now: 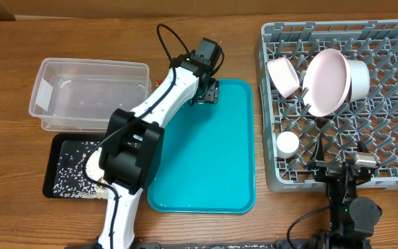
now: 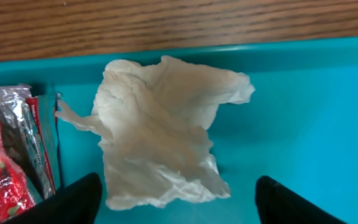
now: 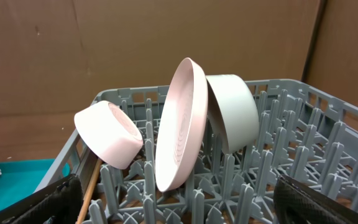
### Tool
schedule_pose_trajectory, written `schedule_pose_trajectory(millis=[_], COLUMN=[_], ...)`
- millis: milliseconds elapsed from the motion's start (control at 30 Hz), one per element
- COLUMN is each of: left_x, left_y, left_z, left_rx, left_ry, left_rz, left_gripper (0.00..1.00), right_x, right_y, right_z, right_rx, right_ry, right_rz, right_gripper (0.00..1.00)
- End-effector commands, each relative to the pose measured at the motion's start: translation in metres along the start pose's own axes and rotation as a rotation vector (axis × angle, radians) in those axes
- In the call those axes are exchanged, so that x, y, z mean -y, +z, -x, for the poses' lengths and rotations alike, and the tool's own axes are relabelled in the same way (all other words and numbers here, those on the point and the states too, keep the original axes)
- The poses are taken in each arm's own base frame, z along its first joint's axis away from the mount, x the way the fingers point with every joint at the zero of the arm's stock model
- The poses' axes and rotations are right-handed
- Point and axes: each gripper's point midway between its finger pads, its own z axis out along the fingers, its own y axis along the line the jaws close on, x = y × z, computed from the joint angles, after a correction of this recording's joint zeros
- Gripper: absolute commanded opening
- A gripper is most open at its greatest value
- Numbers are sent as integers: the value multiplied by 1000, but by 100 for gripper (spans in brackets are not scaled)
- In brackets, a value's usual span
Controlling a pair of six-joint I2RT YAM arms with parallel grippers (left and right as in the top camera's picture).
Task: Sort waste into correct bins and load items into the dishwasher
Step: 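Grasp the white tissue with the left gripper and drop it in the clear bin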
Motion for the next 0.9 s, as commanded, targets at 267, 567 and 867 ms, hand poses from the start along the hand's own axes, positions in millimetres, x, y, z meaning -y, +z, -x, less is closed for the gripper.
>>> schedule_pose_trajectory(millis=[267, 567, 867], left_x=[-10, -2, -17], left_y=[11, 19, -83], left_z=[4, -5, 14], left_rx=[3, -36, 1], left_ry=[110, 111, 39], left_rz=[36, -15, -65], left_gripper=[61, 4, 4], right_x=[0, 0, 0], right_y=[0, 0, 0], right_z=[-3, -2, -3], right_rx=[1, 1, 1], right_ry=[-1, -1, -1], right_rz=[-2, -3, -3], right_gripper=[100, 100, 100])
